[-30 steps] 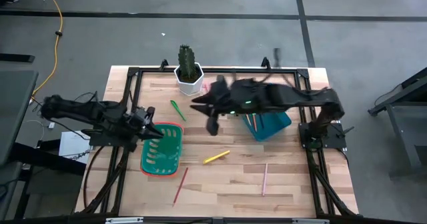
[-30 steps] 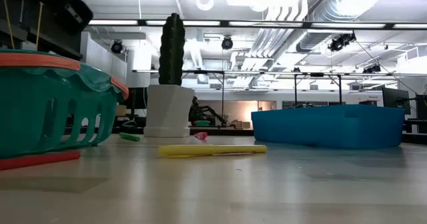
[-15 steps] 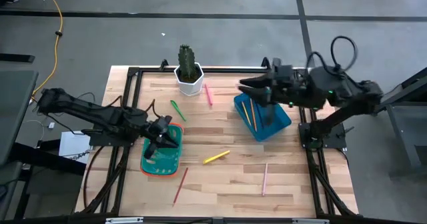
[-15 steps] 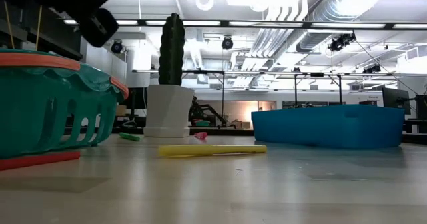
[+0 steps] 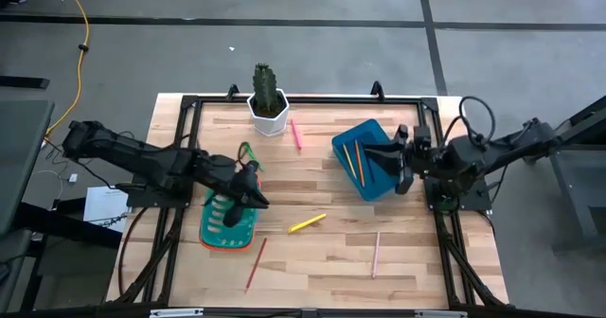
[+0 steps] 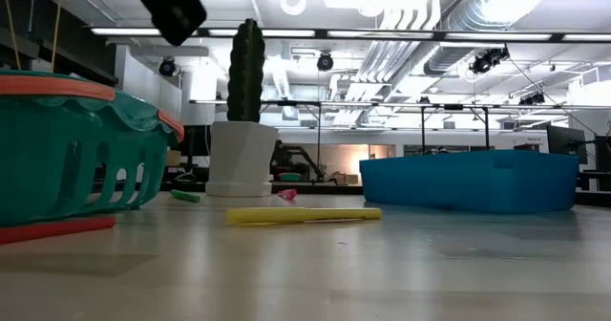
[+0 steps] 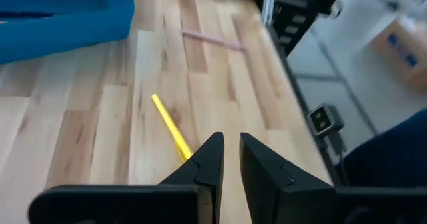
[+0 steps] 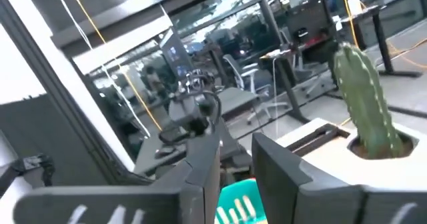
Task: Sort pens & pencils
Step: Put the yellow pen into the green basket
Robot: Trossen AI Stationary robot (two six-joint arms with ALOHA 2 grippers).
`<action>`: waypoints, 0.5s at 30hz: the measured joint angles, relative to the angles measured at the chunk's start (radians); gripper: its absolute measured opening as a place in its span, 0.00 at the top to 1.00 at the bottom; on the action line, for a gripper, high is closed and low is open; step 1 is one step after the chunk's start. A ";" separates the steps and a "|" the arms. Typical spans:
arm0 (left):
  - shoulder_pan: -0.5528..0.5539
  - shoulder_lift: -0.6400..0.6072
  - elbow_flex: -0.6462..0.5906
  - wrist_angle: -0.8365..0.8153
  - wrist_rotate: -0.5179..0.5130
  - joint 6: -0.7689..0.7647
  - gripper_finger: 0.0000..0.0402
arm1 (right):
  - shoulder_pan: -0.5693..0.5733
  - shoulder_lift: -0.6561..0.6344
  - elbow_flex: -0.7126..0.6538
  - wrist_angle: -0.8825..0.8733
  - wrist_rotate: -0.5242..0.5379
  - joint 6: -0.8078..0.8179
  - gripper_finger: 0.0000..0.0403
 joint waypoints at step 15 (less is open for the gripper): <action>0.000 0.374 0.282 -0.251 0.020 0.041 0.91 | 0.000 -0.290 -0.330 0.089 -0.009 0.096 0.80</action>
